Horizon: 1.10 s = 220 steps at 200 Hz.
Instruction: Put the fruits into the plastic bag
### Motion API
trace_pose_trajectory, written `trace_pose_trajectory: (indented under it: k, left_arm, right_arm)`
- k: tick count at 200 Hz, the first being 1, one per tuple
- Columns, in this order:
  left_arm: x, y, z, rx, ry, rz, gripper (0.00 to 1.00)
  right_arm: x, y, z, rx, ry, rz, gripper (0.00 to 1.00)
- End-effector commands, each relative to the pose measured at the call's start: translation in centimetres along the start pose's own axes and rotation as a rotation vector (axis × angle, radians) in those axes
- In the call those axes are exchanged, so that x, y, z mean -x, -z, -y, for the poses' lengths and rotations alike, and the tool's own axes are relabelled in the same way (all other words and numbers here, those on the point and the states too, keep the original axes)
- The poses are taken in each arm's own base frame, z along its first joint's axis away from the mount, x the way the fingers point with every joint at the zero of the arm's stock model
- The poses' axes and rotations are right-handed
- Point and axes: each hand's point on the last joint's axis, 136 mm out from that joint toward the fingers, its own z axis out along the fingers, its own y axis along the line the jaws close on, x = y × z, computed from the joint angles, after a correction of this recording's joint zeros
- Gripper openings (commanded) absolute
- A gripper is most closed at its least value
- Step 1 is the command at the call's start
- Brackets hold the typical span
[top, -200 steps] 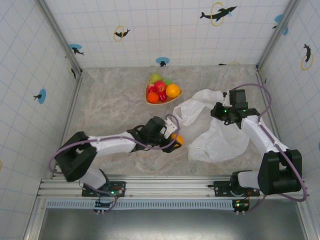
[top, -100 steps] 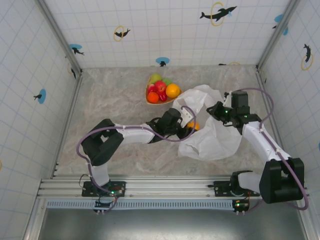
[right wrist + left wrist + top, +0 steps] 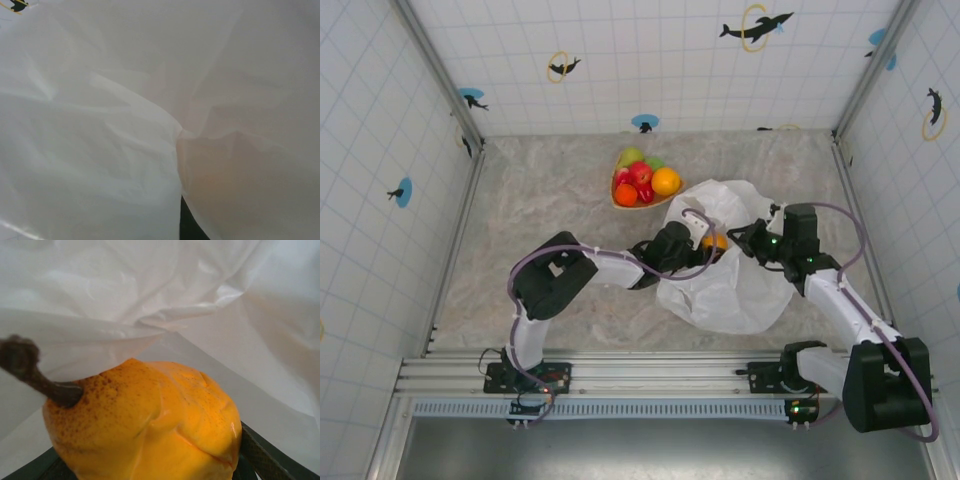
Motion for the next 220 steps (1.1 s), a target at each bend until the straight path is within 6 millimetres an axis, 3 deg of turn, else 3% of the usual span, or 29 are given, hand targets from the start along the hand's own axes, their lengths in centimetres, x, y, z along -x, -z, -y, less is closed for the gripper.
trace_pose_trajectory:
  k: [1,66,92,121,129,174,220]
  left_arm:
    - [2.3,0.1,0.6,0.006,0.010,0.073,0.69]
    - [2.2,1.7,0.3,0.043,-0.076,0.039,0.82]
    - [2.2,2.7,0.7,0.035,-0.090,0.020,0.82]
    - [2.2,5.0,0.8,0.042,-0.113,-0.007,0.81]
    - [1.1,5.9,0.5,0.045,-0.115,-0.036,0.81]
    - [-1.0,10.8,0.0,0.024,-0.113,-0.130,0.81]
    - [-2.5,13.5,-3.4,0.092,0.037,-0.160,0.79]
  right_arm:
    - [0.3,0.1,-0.8,0.052,0.009,0.012,0.02]
    - [1.0,0.4,-0.2,0.039,0.021,0.023,0.02]
    - [1.2,0.5,0.4,0.010,0.042,0.022,0.02]
    - [1.5,0.6,1.5,-0.061,0.115,0.006,0.02]
    - [1.5,0.6,1.8,-0.083,0.142,-0.001,0.02]
    - [1.7,0.3,2.7,-0.154,0.211,-0.049,0.01]
    - [1.8,0.1,2.9,-0.158,0.214,-0.052,0.01]
